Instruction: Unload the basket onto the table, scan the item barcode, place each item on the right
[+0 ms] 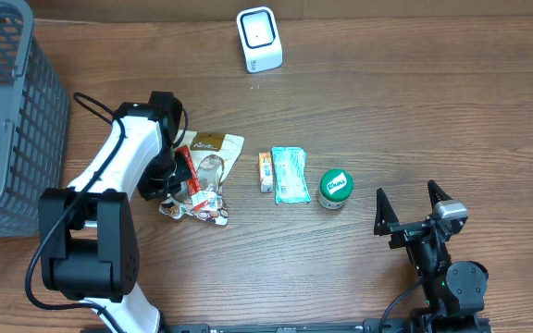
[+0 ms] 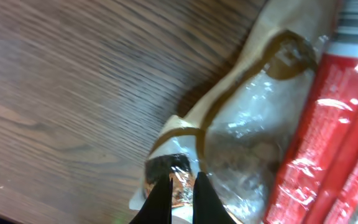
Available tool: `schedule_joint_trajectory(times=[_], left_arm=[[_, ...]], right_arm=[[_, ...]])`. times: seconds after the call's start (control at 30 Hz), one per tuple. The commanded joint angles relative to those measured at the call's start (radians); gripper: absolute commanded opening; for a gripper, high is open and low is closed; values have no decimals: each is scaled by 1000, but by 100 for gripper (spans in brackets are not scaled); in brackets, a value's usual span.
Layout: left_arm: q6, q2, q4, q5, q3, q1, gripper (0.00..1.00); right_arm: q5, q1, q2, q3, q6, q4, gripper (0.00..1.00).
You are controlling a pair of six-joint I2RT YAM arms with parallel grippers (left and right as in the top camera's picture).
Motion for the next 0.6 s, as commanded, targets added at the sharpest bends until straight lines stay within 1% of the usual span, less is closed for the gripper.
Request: schedule_joint_trajectory(times=[0.0,0.13,0.3,0.37,0.47,0.53,0.57], left_arm=[[49,-2,-8,39,-5,-2,4],[57,-2,-39,32,32,1,4],[55,-2,-104,46,148,1,4],[56,-2,-117,71,190,1,12],[56,-2,-98,164,208,1,26],[55,-1,-81,213,204,-3,40],[53,-1,-70,216,198,-7,41]], right_arm=[[13,-6,-10,-11,7,3,100],[13,-6,-10,-11,7,3,100],[13,-6,-10,-11,7,3,100],[13,-6,-10,-11,7,3,100],[13,-6,-10,-11,7,3,100],[13,-6,-10,-11,7,3,100],[13,-6,-10,-11,7,3,100]])
